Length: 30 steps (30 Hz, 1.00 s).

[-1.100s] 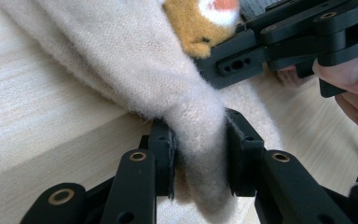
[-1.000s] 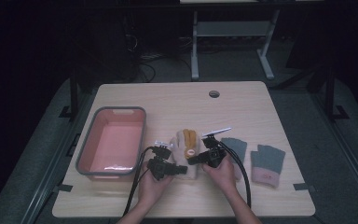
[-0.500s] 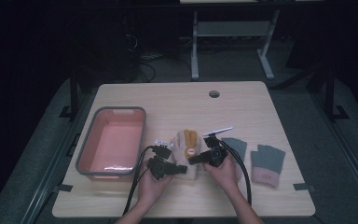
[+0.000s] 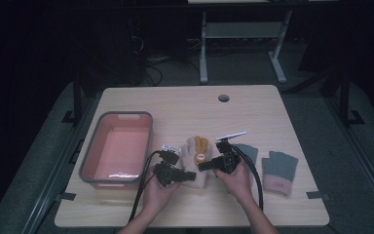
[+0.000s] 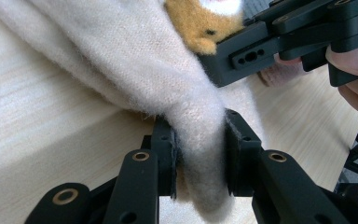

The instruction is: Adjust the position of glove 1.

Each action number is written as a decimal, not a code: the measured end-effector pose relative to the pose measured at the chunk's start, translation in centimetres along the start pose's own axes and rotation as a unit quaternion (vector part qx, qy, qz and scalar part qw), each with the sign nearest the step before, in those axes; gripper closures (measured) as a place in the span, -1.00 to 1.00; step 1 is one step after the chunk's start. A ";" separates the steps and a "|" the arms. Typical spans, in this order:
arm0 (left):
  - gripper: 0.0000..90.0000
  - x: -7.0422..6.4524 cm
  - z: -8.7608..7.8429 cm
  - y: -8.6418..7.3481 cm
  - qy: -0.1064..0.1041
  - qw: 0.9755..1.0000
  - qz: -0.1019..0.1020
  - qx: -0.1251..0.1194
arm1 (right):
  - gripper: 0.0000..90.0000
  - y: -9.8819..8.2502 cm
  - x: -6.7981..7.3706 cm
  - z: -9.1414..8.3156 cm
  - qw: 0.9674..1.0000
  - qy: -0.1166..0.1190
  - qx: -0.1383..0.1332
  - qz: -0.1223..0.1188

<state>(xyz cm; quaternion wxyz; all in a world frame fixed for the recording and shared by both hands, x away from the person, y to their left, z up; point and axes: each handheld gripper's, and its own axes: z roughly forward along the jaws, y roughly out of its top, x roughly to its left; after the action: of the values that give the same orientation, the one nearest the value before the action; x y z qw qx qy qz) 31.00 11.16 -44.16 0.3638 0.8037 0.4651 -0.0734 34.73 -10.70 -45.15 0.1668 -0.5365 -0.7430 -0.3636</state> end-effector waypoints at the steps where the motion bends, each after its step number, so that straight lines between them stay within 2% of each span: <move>1: 0.54 0.0 -0.1 0.1 -0.001 1.000 0.002 -0.001 | 0.80 0.0 0.0 -0.1 1.000 0.001 0.000 0.001; 11: 0.54 -0.2 -0.8 0.7 -0.007 1.000 0.010 -0.008 | 0.80 0.2 0.1 -0.9 1.000 0.018 -0.012 0.005; 15: 0.54 -0.3 -1.1 0.9 -0.011 1.000 0.009 -0.010 | 0.80 0.5 0.5 -1.3 1.000 0.011 -0.011 -0.001; 30: 0.54 -0.5 -2.8 2.1 -0.025 0.999 0.011 -0.025 | 0.80 1.6 2.2 -2.7 1.000 0.010 -0.020 -0.019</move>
<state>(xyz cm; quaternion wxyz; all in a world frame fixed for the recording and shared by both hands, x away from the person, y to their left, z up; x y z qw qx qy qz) 31.78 12.03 -40.81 0.3957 0.7976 0.4485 -0.0774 35.04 -10.95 -41.34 0.1563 -0.5221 -0.7441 -0.3864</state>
